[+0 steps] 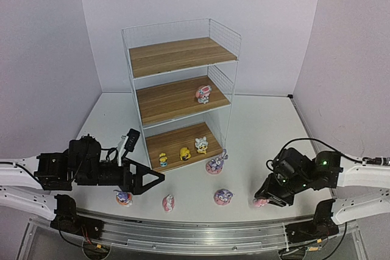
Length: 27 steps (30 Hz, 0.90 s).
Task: Place and organize the plastic toys onto the shelf
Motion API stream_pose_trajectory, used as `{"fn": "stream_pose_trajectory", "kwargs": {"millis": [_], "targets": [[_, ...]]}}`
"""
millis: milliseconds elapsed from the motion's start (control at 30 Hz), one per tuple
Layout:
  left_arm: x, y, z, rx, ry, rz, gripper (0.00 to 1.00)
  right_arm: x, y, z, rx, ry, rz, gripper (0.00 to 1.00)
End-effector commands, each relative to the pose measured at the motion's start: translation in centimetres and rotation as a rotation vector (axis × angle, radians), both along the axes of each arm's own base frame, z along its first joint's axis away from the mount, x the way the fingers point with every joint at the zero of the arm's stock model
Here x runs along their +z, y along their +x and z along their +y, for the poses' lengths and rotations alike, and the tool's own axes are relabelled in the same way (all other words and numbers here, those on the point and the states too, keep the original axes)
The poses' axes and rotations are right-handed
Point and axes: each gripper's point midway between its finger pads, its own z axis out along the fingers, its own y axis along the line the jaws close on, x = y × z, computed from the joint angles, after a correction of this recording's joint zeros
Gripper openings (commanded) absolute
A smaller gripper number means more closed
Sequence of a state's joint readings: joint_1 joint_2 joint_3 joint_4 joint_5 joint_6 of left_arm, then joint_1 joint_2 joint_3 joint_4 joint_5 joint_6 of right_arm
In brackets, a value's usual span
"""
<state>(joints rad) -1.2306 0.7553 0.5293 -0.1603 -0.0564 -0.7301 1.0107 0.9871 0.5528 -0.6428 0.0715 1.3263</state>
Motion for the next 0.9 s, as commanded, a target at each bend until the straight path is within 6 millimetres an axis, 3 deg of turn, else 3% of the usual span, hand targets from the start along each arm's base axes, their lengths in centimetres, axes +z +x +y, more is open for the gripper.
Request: {"fn": "stream_pose_trajectory", "kwargs": {"millis": [0, 133, 333, 533, 867], "targets": [[4.0, -3.2, -4.7, -0.304, -0.102, -0.127, 0.99, 6.4, -1.2, 3.8, 0.199, 0.196, -0.017, 0.18], [4.2, -4.3, -8.3, -0.455, -0.081, -0.159, 1.0, 11.4, -1.9, 6.8, 0.38, 0.326, -0.056, 0.18], [5.2, -6.1, -12.8, -0.634, -0.119, -0.208, 0.99, 16.2, -3.0, 12.5, 0.65, 0.493, -0.049, 0.17], [4.8, -5.7, -15.4, -0.65, -0.102, -0.219, 0.99, 18.4, -2.9, 15.4, 0.756, 0.554, -0.064, 0.17], [4.8, -5.7, -16.7, -0.672, -0.121, -0.239, 0.87, 19.8, -2.6, 16.4, 0.756, 0.598, -0.076, 0.17]]}}
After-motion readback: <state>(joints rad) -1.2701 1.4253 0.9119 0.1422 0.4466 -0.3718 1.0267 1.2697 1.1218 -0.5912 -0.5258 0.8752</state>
